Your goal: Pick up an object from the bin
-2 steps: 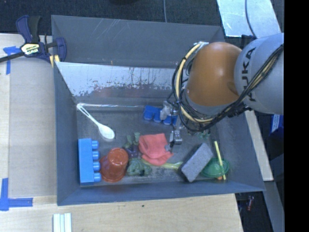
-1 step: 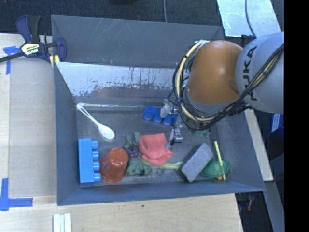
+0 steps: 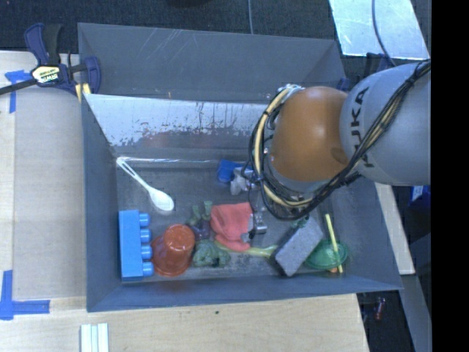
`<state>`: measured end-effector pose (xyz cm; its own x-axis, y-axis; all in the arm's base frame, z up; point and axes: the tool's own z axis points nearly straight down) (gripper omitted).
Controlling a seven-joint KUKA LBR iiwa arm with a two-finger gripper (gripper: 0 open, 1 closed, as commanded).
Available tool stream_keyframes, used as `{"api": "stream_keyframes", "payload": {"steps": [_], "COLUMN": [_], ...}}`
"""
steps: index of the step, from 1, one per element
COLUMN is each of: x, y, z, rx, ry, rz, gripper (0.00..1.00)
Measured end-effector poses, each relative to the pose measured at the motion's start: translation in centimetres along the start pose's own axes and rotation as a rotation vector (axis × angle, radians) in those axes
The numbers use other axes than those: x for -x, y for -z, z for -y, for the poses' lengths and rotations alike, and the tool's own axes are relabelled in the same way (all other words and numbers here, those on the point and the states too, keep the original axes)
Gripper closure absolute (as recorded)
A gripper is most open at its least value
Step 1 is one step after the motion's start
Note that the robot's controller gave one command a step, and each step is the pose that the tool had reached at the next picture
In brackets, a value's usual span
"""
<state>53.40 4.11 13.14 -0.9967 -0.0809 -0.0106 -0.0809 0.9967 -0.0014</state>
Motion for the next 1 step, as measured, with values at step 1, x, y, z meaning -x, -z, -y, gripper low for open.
{"api": "stream_keyframes", "payload": {"steps": [1], "x": [-0.86], "y": [-0.92], "z": [-3.35], "rx": [0.003], "ry": [0.083], "rz": [-0.003], "gripper": [0.00]}}
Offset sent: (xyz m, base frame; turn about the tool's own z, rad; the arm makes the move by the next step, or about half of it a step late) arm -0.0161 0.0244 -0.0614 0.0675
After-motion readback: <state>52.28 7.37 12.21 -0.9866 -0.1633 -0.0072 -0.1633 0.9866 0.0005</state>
